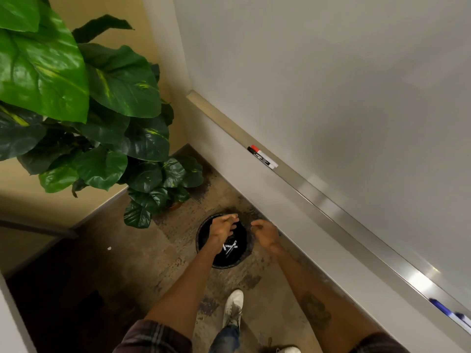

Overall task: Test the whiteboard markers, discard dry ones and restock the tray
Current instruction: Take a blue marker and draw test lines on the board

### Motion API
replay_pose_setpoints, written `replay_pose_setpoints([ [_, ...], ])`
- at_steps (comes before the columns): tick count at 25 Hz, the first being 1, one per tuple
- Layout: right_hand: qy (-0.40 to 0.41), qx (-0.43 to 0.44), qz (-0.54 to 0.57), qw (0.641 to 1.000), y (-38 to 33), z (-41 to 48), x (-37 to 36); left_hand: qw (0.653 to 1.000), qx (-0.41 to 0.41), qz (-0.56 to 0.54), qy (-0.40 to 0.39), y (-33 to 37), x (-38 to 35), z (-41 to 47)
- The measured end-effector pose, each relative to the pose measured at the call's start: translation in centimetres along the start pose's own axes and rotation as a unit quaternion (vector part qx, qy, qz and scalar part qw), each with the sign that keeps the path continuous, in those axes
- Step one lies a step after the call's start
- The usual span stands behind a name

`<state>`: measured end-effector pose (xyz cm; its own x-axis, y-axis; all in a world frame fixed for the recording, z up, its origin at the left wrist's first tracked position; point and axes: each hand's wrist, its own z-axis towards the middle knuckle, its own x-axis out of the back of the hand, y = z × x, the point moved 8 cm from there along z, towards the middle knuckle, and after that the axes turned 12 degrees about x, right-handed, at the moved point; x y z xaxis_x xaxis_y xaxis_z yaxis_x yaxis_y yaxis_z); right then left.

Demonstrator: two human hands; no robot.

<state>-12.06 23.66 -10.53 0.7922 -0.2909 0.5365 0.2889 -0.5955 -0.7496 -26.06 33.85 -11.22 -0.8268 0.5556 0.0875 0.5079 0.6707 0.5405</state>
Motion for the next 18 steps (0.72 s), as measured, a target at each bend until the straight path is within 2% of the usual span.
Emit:
replay_pose_setpoints([
  [11, 0.183, 0.015, 0.106, 0.977, 7.3, -9.0, 15.9, 0.985, -0.081, 0.114, -0.098, 1.7, -17.3, -8.3],
  [18, 0.315, -0.014, 0.091, 0.945, 15.6, -18.0, 27.2, 0.963, -0.108, 0.19, -0.161, -0.4, -30.5, -14.4],
])
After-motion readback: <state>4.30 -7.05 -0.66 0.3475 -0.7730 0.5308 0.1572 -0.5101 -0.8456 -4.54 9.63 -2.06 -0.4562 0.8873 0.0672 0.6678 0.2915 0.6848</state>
